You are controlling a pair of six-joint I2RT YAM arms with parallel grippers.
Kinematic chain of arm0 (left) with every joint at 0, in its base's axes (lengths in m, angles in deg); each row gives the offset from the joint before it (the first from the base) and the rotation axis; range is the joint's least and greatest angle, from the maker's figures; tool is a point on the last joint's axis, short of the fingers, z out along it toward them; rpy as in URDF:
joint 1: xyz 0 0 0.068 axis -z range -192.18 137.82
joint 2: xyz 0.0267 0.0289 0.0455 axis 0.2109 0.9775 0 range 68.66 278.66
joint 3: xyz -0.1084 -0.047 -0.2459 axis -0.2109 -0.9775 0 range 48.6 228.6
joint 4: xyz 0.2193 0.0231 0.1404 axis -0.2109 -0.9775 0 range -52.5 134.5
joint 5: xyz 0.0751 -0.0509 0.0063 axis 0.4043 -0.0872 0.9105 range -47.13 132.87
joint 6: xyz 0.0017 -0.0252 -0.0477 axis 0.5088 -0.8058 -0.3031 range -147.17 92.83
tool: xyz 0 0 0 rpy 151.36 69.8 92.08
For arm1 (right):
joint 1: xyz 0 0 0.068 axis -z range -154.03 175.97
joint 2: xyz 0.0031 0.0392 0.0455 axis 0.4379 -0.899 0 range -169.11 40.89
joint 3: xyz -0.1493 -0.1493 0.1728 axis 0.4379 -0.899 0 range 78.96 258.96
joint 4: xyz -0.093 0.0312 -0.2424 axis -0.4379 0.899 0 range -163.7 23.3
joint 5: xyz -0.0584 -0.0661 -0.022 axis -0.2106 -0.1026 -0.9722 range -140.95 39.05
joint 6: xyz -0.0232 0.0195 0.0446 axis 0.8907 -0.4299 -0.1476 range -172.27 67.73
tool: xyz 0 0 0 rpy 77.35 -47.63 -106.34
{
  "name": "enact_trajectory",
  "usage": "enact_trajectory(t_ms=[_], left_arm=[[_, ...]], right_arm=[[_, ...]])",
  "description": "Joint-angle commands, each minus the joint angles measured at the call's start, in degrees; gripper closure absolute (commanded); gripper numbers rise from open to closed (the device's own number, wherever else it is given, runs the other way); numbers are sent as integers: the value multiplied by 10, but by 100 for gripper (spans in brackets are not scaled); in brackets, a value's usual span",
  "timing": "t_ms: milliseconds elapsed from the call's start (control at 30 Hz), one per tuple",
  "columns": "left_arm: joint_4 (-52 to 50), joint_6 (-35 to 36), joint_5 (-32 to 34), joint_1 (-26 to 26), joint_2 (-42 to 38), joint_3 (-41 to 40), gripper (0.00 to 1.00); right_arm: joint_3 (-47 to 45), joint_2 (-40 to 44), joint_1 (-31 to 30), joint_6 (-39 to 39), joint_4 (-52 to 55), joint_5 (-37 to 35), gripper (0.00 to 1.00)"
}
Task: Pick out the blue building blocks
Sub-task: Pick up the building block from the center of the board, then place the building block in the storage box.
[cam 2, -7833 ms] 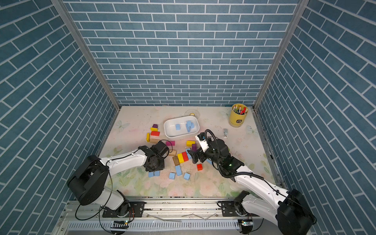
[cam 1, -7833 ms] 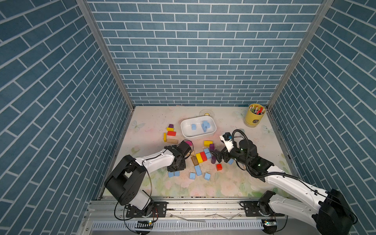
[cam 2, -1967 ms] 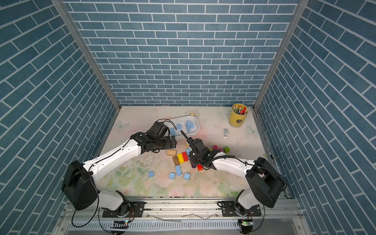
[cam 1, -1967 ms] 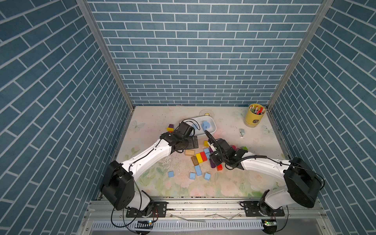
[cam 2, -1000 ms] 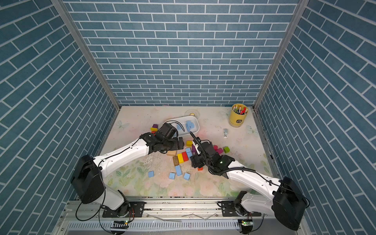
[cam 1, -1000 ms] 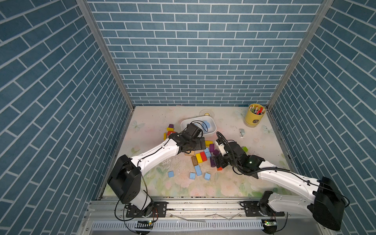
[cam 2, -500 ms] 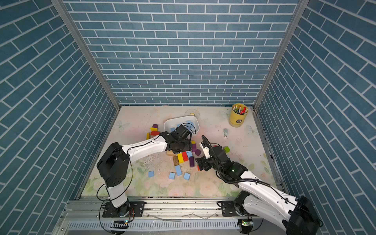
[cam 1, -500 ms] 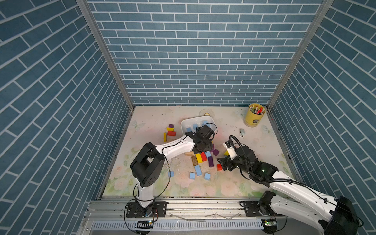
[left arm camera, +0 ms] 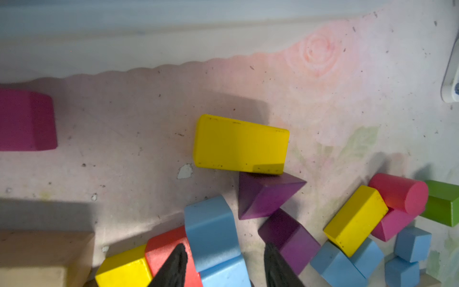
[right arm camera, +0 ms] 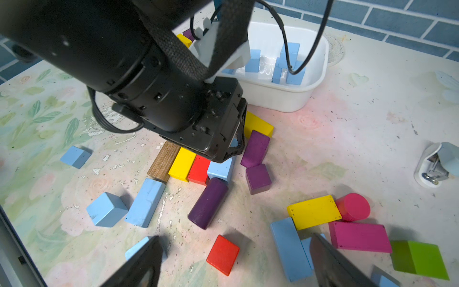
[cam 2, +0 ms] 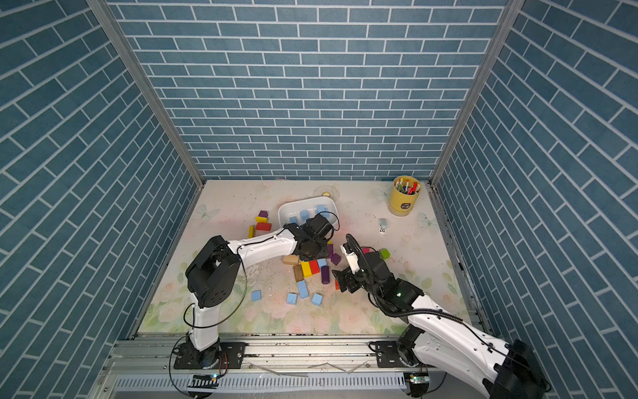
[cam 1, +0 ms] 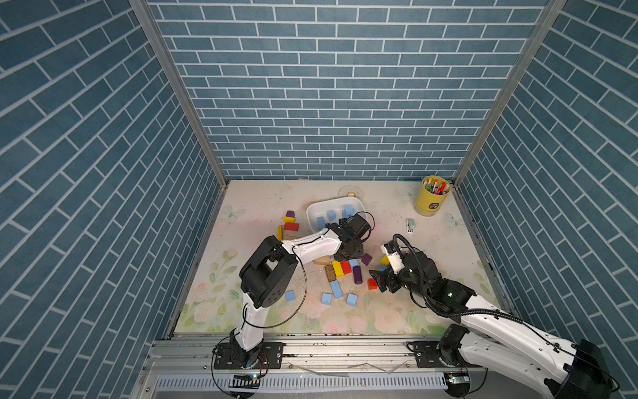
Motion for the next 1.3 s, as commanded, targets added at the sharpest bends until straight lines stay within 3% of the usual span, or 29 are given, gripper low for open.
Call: enact_trajectory(t_ms=[0, 600, 933, 1267], left_arm=[[-23, 2, 16, 4, 16, 17, 53], [-66, 36, 52, 3, 16, 56, 82], [-122, 89, 110, -3, -49, 106, 84], [-165, 142, 130, -59, -48, 183, 84]], right_arm=[[-11, 8, 2, 16, -16, 0, 8], [-22, 12, 2, 14, -24, -1, 8], [-24, 12, 2, 15, -30, -1, 8], [-28, 30, 2, 15, -30, 4, 7]])
